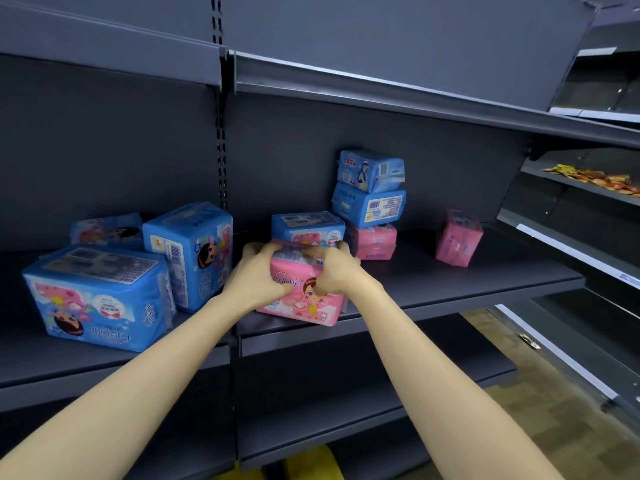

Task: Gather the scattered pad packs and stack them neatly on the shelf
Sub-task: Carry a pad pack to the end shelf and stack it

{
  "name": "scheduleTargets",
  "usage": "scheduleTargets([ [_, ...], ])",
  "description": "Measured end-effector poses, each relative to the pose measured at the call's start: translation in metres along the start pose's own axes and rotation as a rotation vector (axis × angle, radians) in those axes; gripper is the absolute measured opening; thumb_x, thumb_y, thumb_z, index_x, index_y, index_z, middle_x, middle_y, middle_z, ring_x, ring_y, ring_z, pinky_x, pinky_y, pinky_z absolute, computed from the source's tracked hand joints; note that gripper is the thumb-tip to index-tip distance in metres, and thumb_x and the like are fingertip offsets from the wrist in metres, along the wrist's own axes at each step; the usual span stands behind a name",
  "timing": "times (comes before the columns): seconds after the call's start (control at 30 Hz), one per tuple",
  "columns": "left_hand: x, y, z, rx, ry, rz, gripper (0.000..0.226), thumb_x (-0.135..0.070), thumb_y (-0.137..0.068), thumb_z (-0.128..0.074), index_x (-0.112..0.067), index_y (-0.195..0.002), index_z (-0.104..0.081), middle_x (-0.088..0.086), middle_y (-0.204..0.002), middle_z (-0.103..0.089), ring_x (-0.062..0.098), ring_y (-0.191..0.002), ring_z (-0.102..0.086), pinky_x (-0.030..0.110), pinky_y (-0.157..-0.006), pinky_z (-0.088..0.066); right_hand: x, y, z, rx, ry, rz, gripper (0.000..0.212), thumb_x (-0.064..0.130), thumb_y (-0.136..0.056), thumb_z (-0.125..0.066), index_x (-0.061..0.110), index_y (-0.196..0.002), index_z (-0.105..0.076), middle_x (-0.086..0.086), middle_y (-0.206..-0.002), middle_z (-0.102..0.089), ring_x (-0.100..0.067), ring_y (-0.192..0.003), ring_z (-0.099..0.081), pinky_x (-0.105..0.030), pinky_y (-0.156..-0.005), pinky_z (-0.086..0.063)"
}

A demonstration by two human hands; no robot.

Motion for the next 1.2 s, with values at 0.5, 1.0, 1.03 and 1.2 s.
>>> scheduleTargets([
  [0.5, -0.012, 0.017, 0.002, -0.112, -0.03, 0.023, 0.07, -0.023, -0.07, -0.077, -0.019, -0.133, -0.045, 0.013, -0.132, -0.04, 0.031, -0.116, -0.048, 0.035, -0.092, -0.04, 0.002, 0.008, -0.009, -0.168, -0.09, 0.006, 0.063, 0.007, -0.082, -0.065, 0.024, -0.138, -0.044, -0.015, -0.138, -0.025, -0.042, -0.113, -0.048, -0.04, -0.096, -0.042],
  [1.0, -0.006, 0.062, 0.027, -0.069, -0.125, 0.051, 0.071, -0.025, -0.072, -0.076, -0.02, -0.135, -0.043, 0.012, -0.131, -0.035, 0.034, -0.111, -0.049, 0.04, -0.093, -0.045, 0.028, 0.047, -0.022, -0.191, -0.033, 0.106, 0.063, 0.016, -0.076, -0.072, 0.021, -0.134, -0.045, -0.009, -0.129, -0.036, -0.037, -0.109, -0.049, -0.038, -0.086, -0.047],
  [1.03, -0.005, 0.068, 0.029, -0.07, -0.118, 0.053, 0.07, -0.026, -0.073, -0.075, -0.02, -0.135, -0.043, 0.012, -0.132, -0.035, 0.033, -0.112, -0.049, 0.04, -0.094, -0.045, 0.03, 0.052, -0.023, -0.19, -0.033, 0.107, 0.064, 0.015, -0.076, -0.072, 0.022, -0.134, -0.046, -0.008, -0.129, -0.036, -0.036, -0.109, -0.05, -0.038, -0.085, -0.048],
  [1.2, 0.003, 0.107, 0.036, -0.085, -0.097, 0.067, 0.065, -0.024, -0.076, -0.073, -0.021, -0.135, -0.044, 0.011, -0.132, -0.037, 0.032, -0.111, -0.051, 0.037, -0.091, -0.044, 0.043, 0.082, -0.034, -0.207, 0.001, 0.129, 0.06, 0.014, -0.075, -0.072, 0.02, -0.131, -0.049, -0.008, -0.128, -0.04, -0.035, -0.108, -0.05, -0.034, -0.081, -0.045],
])
Point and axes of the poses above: each hand's wrist, its own y-axis away from the middle knuckle, its own z-axis out of the back of the hand, x = y × z, the point moved 4 cm from there along -y, towards the middle knuckle
